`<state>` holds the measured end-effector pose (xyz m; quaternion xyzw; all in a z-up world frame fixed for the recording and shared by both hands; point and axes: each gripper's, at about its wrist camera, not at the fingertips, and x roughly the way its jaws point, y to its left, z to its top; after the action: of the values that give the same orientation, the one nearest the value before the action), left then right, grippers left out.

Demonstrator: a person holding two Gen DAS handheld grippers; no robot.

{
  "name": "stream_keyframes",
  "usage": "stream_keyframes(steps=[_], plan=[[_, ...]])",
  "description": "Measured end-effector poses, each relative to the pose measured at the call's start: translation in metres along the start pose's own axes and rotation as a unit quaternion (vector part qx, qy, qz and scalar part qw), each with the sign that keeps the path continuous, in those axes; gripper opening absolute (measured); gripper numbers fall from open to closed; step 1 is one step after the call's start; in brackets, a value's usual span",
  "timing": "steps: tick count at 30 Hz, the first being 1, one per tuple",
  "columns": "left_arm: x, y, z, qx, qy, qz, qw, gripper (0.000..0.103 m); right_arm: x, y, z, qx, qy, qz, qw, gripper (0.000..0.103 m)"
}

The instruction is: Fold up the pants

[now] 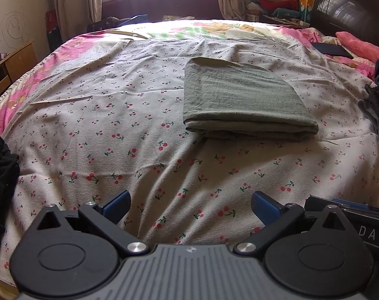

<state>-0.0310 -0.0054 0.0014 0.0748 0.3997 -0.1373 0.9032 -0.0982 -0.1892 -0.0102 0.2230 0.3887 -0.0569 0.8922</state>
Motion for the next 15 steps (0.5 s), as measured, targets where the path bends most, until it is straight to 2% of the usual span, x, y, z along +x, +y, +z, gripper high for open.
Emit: stream_keyframes(steps=[15], plan=[[-0.0014,-0.0009,0.0004,0.002,-0.004,0.003,1.0,0.103,0.0007,-0.0001,-0.0003,0.002,0.001,0.001,1.0,0.04]])
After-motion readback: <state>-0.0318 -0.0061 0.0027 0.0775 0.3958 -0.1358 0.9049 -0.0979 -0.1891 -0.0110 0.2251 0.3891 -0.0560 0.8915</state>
